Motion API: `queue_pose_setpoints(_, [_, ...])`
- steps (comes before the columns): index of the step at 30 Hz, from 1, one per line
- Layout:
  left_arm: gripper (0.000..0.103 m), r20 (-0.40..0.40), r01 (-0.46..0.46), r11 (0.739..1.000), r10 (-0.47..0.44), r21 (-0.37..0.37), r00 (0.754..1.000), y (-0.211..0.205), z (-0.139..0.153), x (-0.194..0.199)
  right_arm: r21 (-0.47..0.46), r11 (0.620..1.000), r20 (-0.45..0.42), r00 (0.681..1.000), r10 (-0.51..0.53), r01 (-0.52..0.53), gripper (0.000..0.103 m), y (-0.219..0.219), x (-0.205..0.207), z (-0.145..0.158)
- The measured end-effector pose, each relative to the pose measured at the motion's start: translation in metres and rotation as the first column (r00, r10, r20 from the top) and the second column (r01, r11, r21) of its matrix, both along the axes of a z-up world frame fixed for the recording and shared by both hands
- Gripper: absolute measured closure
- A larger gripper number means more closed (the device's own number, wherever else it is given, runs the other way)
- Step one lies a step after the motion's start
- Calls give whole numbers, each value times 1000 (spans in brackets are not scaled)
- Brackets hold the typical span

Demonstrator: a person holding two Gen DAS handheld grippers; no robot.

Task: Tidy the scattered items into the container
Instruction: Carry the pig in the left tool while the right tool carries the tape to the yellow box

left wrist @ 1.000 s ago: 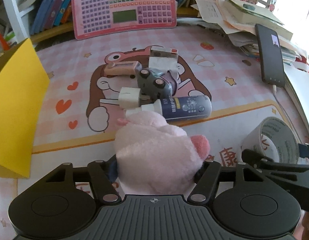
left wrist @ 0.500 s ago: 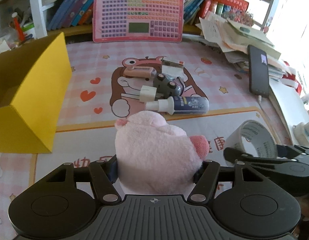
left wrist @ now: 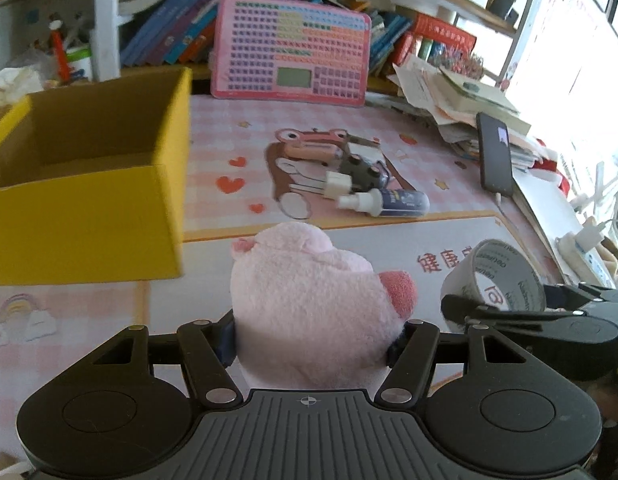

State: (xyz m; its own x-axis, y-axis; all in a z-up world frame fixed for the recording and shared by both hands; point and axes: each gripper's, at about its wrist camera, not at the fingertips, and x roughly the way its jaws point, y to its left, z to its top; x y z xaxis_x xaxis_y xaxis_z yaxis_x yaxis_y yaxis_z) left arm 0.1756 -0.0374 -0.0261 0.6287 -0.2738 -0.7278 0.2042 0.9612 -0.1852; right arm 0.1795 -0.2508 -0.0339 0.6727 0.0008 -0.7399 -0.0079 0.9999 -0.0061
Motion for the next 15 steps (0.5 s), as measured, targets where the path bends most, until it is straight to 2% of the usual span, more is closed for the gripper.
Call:
queue_pose_setpoints(8, [39,30,-21,1000,20,20,999,66,8,-41,-22,998,22,998,52,-52,21,71,-38,4])
queue_pose_setpoints(15, [39,82,-32,998,27,62,996,99,14,-64,-27,995,34,995,92,-91,21,119,-57,8])
